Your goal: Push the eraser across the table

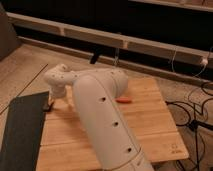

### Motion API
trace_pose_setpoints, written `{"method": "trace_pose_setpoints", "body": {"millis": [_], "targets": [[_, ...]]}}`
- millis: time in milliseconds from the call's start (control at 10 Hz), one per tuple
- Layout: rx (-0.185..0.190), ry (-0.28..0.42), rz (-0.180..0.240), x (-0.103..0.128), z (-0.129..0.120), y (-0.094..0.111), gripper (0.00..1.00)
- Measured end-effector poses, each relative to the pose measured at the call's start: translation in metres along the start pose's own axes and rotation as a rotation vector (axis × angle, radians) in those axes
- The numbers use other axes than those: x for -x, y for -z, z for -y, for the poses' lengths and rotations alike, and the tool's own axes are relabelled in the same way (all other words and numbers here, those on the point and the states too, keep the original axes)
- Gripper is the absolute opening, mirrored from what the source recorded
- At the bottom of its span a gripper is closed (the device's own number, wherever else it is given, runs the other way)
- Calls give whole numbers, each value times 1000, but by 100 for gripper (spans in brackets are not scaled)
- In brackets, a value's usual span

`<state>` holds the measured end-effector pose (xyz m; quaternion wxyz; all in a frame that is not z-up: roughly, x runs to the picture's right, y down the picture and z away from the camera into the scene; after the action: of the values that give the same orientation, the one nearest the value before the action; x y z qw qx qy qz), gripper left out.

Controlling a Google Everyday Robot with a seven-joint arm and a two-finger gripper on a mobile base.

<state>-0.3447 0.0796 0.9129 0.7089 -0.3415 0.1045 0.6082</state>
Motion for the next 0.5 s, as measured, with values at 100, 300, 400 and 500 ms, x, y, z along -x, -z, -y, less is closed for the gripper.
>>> {"method": "trace_pose_setpoints", "body": {"millis": [100,300,400,500], "targets": [[10,23,-3,4,-13,0,65],[31,57,2,14,-32,0,65],[47,68,7,20,-38,0,65],[67,79,9,24,-47,-3,65]]}}
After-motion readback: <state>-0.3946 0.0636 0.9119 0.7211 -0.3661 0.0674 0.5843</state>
